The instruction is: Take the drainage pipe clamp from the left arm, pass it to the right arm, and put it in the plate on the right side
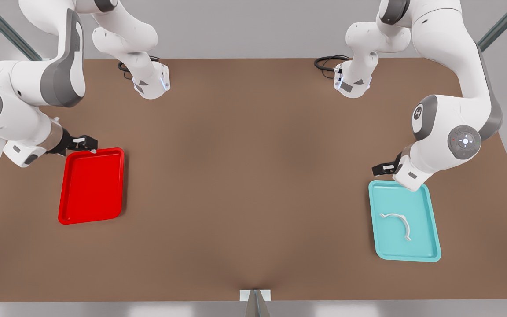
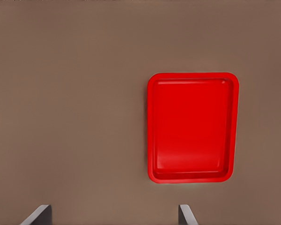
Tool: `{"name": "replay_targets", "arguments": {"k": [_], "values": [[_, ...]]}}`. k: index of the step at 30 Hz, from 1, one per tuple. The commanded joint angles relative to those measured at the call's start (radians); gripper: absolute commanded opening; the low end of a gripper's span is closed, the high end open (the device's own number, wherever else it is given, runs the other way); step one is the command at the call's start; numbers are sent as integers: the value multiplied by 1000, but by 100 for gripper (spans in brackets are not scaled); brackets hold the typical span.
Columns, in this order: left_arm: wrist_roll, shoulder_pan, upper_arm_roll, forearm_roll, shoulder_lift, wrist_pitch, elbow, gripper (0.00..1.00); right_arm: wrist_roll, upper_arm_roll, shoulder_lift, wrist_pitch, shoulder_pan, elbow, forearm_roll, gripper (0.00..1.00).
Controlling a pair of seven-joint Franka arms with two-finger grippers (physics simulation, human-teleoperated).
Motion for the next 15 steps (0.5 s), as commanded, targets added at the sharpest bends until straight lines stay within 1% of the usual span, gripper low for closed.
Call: {"name": "replay_targets", "arguments": {"k": [1, 2, 3, 4, 5, 6, 7, 8, 11, 15], "values": [[-6, 0, 0, 0, -1, -6, 0, 100, -30, 0, -2, 43, 2, -1, 0, 100], [-6, 0, 0, -2, -1, -6, -1, 100, -30, -1, 4, 46, 0, 10, 3, 100], [-7, 0, 1, 3, 29, 5, 2, 100, -30, 0, 7, 53, 0, 10, -2, 100], [-6, 4, 44, 0, 98, 44, 19, 100, -30, 0, 10, 56, 0, 11, 0, 100], [-4, 26, 63, -2, 212, 83, 117, 100, -30, 0, 12, 63, 2, 11, 0, 100], [46, 73, 64, 1, 310, 120, 177, 100, -30, -2, 18, 69, 2, 11, 1, 100], [82, 101, 75, 0, 342, 215, 174, 100, -30, 0, 19, 70, 0, 11, -2, 100], [82, 126, 75, 0, 376, 245, 174, 100, -30, -1, 21, 70, 0, 10, 0, 100], [86, 190, 75, -8, 484, 431, 171, 100, -30, 0, 44, 76, 2, 13, -13, 100], [88, 215, 75, -9, 527, 500, 169, 100, -30, 0, 58, 76, 3, 14, -14, 100]]}}
